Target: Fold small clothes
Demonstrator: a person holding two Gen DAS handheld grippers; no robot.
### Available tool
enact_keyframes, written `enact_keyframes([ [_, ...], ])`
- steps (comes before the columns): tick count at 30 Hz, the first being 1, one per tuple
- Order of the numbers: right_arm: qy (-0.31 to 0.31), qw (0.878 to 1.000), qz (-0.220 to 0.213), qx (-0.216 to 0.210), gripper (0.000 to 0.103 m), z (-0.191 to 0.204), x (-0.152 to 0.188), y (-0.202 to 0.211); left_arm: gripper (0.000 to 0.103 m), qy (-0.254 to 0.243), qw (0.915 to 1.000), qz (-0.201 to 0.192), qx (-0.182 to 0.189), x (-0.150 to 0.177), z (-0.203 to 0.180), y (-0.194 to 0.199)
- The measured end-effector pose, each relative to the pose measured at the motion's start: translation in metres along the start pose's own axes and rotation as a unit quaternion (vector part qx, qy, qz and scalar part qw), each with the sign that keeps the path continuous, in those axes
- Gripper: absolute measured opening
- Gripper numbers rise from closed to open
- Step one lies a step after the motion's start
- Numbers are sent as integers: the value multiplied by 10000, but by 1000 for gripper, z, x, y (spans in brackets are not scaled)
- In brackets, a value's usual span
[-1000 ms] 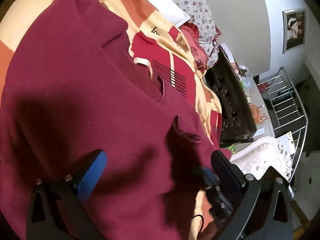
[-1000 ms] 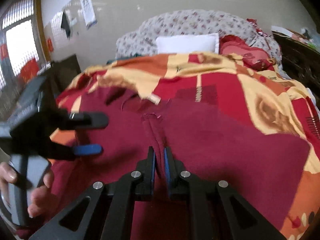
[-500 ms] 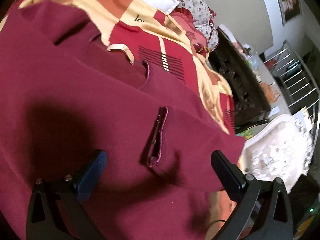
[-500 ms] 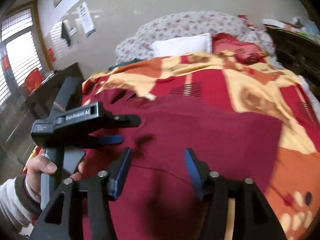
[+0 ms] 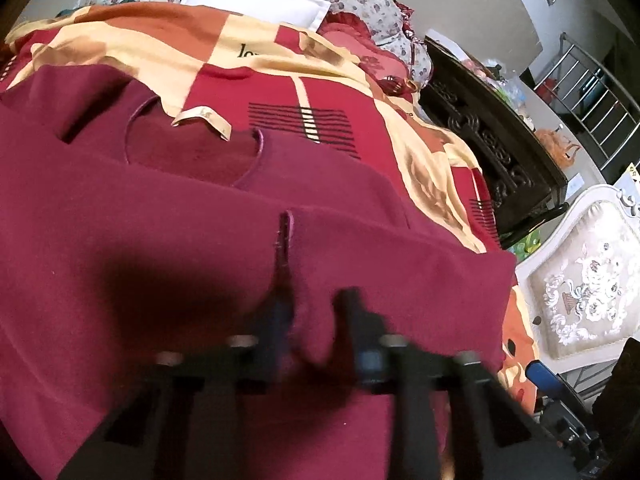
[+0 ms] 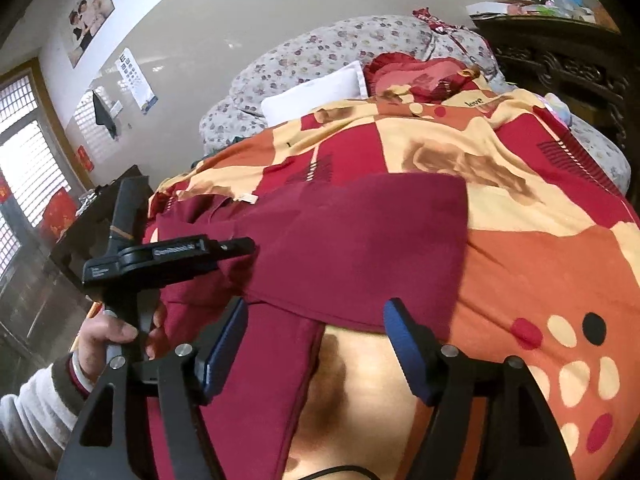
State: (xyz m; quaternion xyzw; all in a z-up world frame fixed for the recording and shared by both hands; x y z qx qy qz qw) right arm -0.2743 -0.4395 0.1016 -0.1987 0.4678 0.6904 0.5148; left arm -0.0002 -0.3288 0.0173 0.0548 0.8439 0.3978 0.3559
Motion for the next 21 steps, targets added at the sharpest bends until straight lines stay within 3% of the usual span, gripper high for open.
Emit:
enact_keyframes([
  [3, 53, 10000, -31, 24, 76, 4, -1, 0, 15, 131, 9997, -135, 152, -3, 2, 10],
  [11, 62, 10000, -3, 77, 77, 8, -3, -1, 14, -231, 9930, -1144, 156, -43, -13, 90],
  [15, 90, 9999, 25, 43, 78, 13, -5, -4, 14, -279, 9859, -1639, -209, -60, 4, 134],
  [21, 154, 9999, 62, -3, 78, 23, -10, -15, 14, 121, 9814, -1752, -779, -50, 76, 170],
])
Point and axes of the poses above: each gripper's, at about its wrist camera, not at the fingertips, and y roughly against the way its jaws point, z to its left, x to its underside, the point moved 3 cm from there along -y, roughly the way its jaws point, and after that the axes turned 5 degrees about -y, right-handed, at the moved point
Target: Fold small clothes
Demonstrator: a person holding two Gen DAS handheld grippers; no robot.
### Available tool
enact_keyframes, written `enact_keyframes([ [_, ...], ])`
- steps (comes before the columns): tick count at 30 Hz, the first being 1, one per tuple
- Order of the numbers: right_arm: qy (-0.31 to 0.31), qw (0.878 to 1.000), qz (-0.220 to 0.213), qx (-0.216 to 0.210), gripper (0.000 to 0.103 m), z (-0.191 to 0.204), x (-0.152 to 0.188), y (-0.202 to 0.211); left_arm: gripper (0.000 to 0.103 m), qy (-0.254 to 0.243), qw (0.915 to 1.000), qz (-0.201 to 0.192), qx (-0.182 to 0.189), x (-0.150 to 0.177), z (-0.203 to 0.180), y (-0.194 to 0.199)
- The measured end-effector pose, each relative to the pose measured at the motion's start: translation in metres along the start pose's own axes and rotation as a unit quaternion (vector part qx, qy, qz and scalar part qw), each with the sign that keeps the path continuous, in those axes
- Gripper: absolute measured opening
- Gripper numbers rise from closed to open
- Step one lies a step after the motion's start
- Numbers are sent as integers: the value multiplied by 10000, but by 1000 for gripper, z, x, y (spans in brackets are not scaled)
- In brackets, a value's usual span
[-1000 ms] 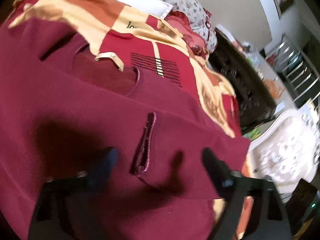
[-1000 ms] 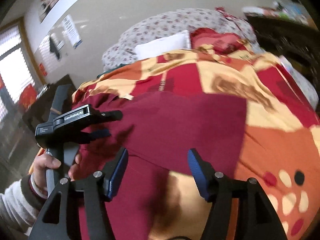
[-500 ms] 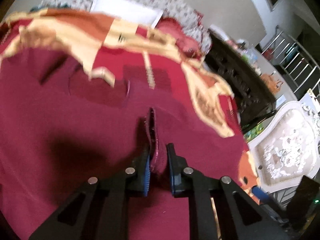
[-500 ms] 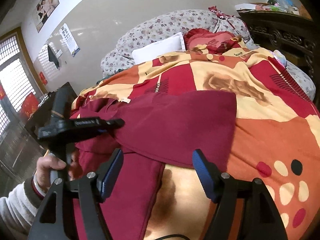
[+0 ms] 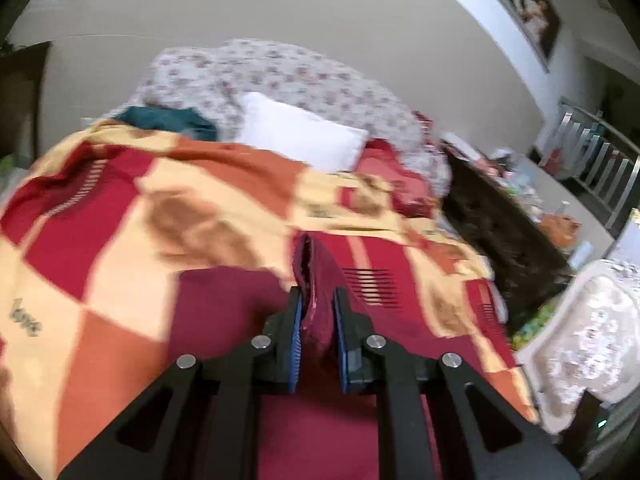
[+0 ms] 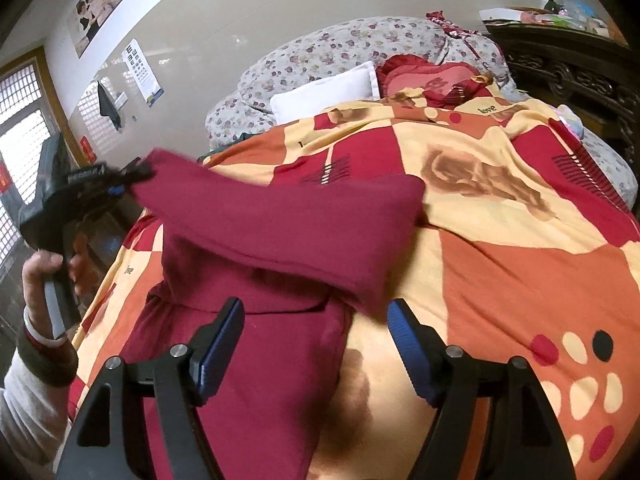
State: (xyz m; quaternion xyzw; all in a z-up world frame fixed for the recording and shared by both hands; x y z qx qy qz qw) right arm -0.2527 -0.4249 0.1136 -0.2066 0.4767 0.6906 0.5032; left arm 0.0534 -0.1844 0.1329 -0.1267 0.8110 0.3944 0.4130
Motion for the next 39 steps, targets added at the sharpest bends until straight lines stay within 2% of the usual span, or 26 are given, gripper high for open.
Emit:
enact_keyframes([
  [7, 44, 9996, -164, 211, 77, 11, -18, -13, 14, 475, 9967, 409, -516, 41, 76, -18],
  [8, 36, 9995, -210, 214, 76, 13, -22, -14, 14, 524, 9960, 468, -553, 47, 81, -23],
  [9, 55, 9994, -236, 247, 70, 16, -27, -17, 14, 585, 9951, 543, -578, 52, 87, -29],
  [10, 119, 9991, -247, 325, 62, 20, -31, -21, 14, 616, 9947, 578, -584, 56, 90, -32],
  [13, 468, 9970, -211, 579, 53, 35, -40, -36, 14, 658, 9938, 634, -627, 63, 94, -38],
  [16, 872, 9931, 114, 778, 46, 49, -40, -61, 14, 567, 9939, 611, -722, 64, 91, -42],
  [18, 1074, 9893, 373, 912, 44, 50, -33, -76, 14, 535, 9937, 648, -737, 67, 90, -45],
  [20, 1286, 9819, 634, 1235, 44, 45, -20, -89, 14, 494, 9934, 703, -763, 71, 90, -48],
  [25, 1201, 9799, 760, 1399, 44, 21, -4, -90, 17, 392, 9931, 757, -806, 78, 87, -51],
  [27, 1072, 9819, 802, 1341, 44, 16, -5, -85, 22, 412, 9928, 764, -826, 76, 88, -46],
  [29, 876, 9878, 714, 1076, 44, 15, -10, -73, 35, 463, 9931, 742, -785, 72, 88, -37],
  [31, 826, 9911, 495, 919, 44, 21, -18, -60, 60, 420, 9941, 642, -769, 66, 86, -31],
  [34, 1024, 9912, 107, 831, 44, 40, -35, -50, 63, 147, 9946, 511, -895, 56, 75, -26],
  [37, 1092, 9909, 149, 774, 43, 49, -49, -65, 66, -25, 9945, 463, -942, 52, 65, -30],
  [39, 990, 9922, 261, 711, 38, 48, -58, -83, 67, -78, 9940, 493, -975, 52, 61, -39],
])
Point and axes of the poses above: each gripper's, at about its wrist camera, not at the fingertips, and y roughly against the way its jaws point, z to its left, x to its underside, the point moved 3 cm from there along -y, roughly the way its jaws point, and after that the axes turned 5 degrees about -y, right-handed, at the moved point
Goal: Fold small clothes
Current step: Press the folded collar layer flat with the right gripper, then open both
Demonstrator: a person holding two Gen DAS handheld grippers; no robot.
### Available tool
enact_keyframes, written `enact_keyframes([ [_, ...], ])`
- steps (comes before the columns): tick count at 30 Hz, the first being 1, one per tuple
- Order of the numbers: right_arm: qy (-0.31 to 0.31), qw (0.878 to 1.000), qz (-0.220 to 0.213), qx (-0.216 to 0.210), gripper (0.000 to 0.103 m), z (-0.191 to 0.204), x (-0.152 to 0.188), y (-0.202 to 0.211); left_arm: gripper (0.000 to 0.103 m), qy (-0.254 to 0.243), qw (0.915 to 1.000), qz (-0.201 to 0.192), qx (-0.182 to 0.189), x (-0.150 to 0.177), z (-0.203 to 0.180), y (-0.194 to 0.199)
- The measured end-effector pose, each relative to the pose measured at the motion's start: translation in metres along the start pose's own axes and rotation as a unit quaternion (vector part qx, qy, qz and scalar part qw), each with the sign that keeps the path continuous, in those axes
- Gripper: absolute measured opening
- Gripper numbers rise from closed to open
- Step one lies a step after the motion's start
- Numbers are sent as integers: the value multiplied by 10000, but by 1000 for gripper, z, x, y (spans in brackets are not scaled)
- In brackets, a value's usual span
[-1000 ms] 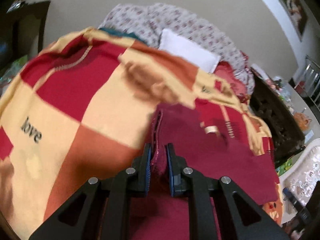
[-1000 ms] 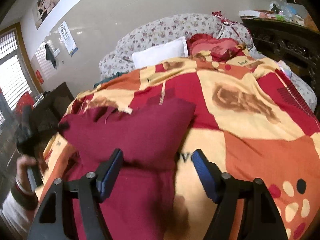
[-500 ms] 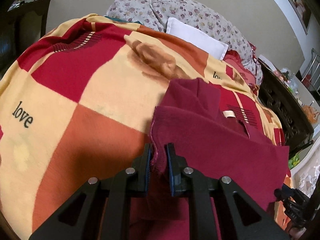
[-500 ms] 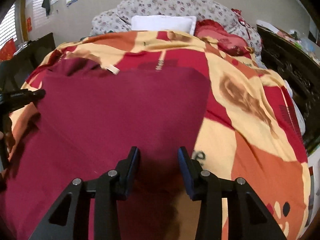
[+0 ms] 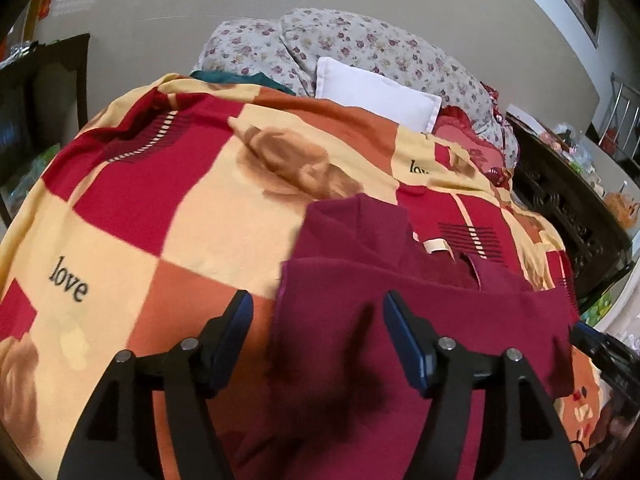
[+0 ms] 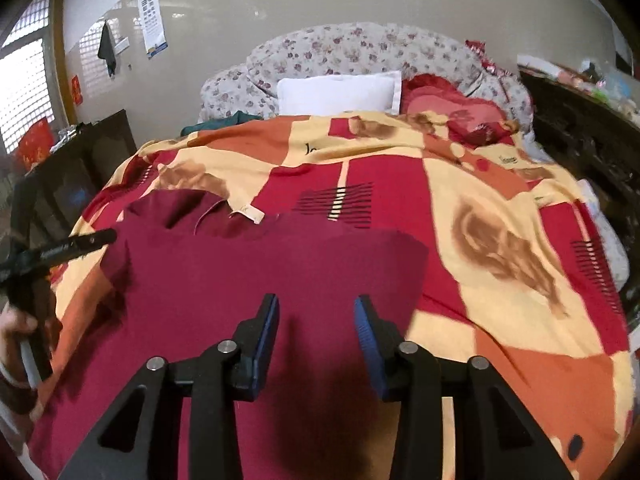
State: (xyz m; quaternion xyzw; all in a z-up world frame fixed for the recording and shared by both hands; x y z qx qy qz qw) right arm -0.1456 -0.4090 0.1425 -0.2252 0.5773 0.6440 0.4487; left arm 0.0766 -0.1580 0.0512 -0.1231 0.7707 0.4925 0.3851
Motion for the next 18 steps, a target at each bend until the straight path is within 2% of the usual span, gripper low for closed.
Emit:
enact_keyframes([
  [2, -64, 9998, 203, -3, 35, -4, -3, -20, 67, -83, 9999, 95, -49, 1, -6, -12],
  [3, -72, 9994, 319, 130, 30, -8, -3, -29, 67, -137, 9997, 191, -48, 3, -10, -20],
  [4, -75, 9985, 434, 328, 17, -13, -2, -38, 68, -173, 9995, 245, -70, 4, -11, -26],
  [5, -72, 9979, 473, 427, 14, -18, -1, -43, 70, -202, 9994, 263, -99, 6, -13, -30],
  [7, -148, 9982, 457, 369, 8, -26, 0, -42, 77, -261, 9993, 264, -108, 9, -16, -37],
  [9, -177, 9981, 437, 395, 4, -32, 1, -39, 78, -286, 9989, 344, -114, 13, -17, -45],
  [14, -366, 9987, 311, 159, 4, -35, 4, -22, 78, -216, 9991, 368, -7, 16, -10, -35],
  [18, 51, 9998, 196, -12, 8, -13, 15, 4, 78, -182, 9992, 358, 2, 20, -3, -27],
])
Point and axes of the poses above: each gripper's, at about its wrist camera, not at the fingertips, and y roughly against the way its jaws point, z to its left, x to its underside, the point moved 3 cm from there along -y, roughly the way its jaws point, and after that the axes turned 5 degrees about -y, right-handed, at the moved point
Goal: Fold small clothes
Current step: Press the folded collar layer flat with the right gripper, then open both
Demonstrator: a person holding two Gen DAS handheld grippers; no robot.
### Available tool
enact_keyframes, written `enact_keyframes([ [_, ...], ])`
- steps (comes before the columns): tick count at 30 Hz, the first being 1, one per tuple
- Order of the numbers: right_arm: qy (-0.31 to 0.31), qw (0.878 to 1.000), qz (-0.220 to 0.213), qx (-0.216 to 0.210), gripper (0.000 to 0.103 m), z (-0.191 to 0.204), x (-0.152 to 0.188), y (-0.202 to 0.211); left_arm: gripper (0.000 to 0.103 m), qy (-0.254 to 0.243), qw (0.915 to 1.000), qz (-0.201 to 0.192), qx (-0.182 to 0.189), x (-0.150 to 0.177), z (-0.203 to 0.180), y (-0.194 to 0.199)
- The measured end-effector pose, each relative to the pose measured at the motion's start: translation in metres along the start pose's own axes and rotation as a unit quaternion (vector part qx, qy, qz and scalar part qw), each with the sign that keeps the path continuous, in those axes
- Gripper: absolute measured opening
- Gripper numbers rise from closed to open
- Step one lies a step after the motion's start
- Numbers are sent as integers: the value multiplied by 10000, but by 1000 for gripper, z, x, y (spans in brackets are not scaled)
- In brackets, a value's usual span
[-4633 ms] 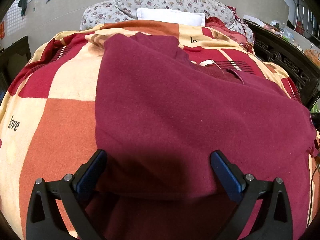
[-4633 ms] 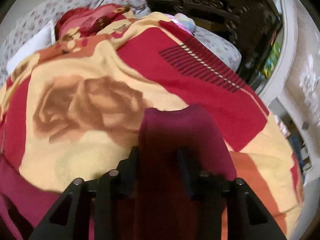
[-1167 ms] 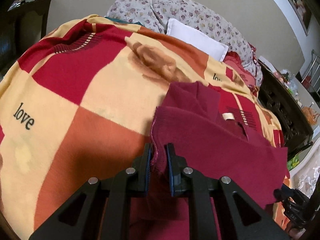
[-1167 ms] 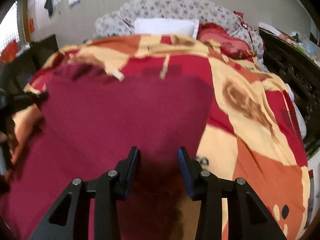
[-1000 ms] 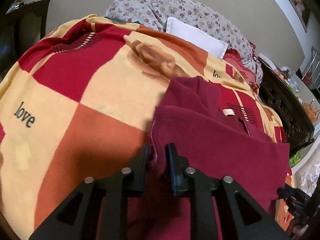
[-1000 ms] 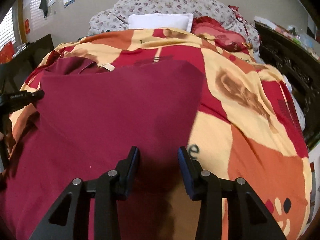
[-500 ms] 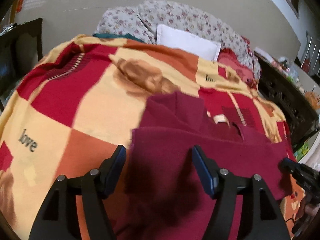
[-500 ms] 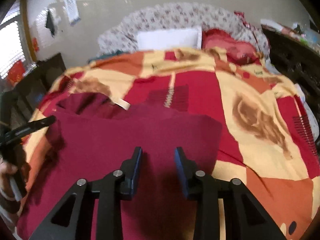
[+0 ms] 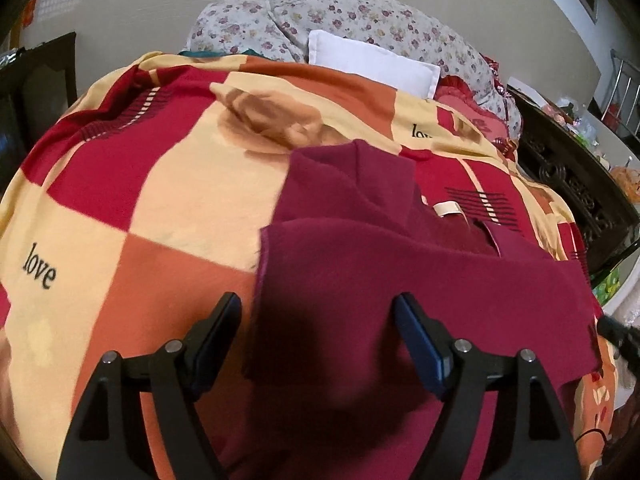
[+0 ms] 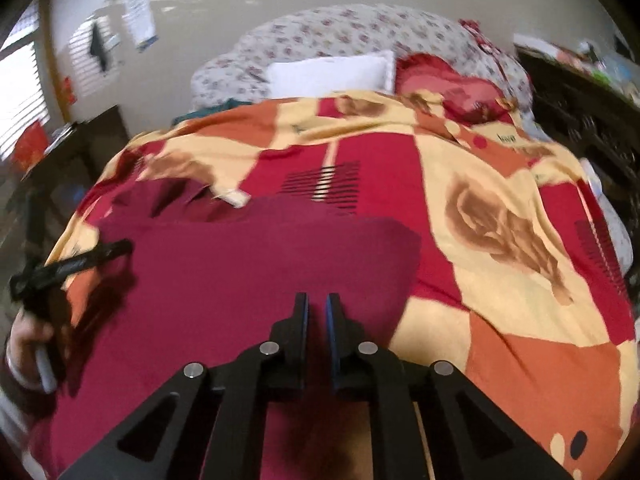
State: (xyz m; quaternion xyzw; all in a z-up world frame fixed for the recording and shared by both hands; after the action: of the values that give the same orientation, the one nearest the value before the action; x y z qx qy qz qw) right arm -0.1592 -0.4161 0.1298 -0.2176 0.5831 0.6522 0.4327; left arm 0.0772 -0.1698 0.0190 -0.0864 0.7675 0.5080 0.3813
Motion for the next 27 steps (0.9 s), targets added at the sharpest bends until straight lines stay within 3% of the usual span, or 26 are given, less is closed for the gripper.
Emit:
enact_keyframes([
  [2, 353, 9993, 129, 85, 10, 14, 11, 2, 78, 24, 10000, 40, -3, 3, 2, -1],
  [5, 660, 9954, 363, 596, 10, 15, 29, -8, 78, 31, 10000, 91, 16, 7, 2, -1],
  [8, 508, 9938, 454, 882, 9, -5, 43, -13, 78, -43, 9999, 116, -19, 11, 1, -3],
  [12, 71, 9969, 389, 685, 9, -24, 42, -7, 79, 81, 9997, 210, -16, 15, 6, -4],
  [17, -6, 9983, 228, 544, 15, -14, 48, 15, 79, 13, 9999, 140, -67, 21, 10, 15],
  [20, -67, 9993, 180, 327, 25, -4, 53, 27, 80, -19, 9999, 96, -96, 25, 12, 27],
  [22, -95, 9994, 202, 267, 41, 1, 55, 28, 80, -51, 9999, 98, -116, 30, 14, 36],
  [27, -8, 9977, 574, 353, 46, 13, 70, 8, 80, -144, 9997, 117, -145, 51, 18, 63],
])
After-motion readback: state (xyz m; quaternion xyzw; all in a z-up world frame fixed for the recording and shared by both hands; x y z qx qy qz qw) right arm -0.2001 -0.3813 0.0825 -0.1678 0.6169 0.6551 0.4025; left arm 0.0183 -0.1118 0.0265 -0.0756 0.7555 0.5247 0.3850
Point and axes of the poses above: each gripper's, at about its wrist camera, not at the fingertips, and y roughly against the way its jaws point, z to its left, x to its underside, the point moved 3 cm from there along -y, roughly the way its jaws point, and after that the axes turned 5 degrees about -y, right-handed, at the moved point
